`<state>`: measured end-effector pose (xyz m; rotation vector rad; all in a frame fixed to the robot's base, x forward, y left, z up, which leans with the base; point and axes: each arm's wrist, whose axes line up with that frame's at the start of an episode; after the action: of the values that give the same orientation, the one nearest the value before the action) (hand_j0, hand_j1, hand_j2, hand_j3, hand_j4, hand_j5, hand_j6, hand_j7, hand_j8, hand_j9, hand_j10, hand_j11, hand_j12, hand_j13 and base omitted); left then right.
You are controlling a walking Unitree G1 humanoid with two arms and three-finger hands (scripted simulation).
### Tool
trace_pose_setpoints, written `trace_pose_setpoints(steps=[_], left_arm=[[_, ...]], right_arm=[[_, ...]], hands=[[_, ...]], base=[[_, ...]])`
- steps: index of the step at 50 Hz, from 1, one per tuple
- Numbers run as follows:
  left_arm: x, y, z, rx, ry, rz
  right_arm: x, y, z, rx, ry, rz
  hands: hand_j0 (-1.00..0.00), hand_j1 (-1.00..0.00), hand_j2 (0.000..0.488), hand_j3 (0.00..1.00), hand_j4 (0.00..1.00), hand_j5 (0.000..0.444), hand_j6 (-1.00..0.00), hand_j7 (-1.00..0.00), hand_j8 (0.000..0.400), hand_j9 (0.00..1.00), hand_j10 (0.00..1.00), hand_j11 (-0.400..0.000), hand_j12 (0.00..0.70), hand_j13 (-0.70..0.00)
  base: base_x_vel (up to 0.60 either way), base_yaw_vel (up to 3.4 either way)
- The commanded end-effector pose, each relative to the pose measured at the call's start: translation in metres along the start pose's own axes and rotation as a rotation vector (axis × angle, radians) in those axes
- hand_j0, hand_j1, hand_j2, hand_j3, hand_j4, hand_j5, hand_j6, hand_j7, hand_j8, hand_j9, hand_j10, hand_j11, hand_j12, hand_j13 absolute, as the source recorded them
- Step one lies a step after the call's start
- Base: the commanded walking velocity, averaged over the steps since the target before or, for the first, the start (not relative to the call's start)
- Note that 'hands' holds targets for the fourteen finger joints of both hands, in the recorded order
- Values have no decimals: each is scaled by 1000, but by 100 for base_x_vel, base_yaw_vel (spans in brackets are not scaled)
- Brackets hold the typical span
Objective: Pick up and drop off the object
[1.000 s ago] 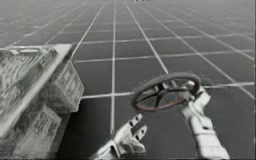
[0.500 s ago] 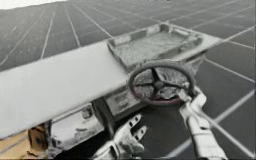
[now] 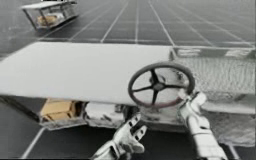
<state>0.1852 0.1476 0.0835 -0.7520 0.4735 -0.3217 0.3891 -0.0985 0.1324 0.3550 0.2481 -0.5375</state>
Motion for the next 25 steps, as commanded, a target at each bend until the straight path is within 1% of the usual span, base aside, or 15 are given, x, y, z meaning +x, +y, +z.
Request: trace_pose_setpoints(steps=[1, 25], left_arm=[[1, -5, 2, 19, -1, -6], [1, -5, 2, 19, -1, -6]], right_arm=[[0, -1, 8, 36, -18, 8], [0, -1, 8, 36, -18, 8]], hands=[[0, 0, 0, 1000, 1000, 0, 0, 0, 0, 1000, 1000, -400, 0, -700], [0, 0, 0, 1000, 1000, 0, 0, 0, 0, 1000, 1000, -400, 0, -700]], base=[[21, 46], [19, 39]])
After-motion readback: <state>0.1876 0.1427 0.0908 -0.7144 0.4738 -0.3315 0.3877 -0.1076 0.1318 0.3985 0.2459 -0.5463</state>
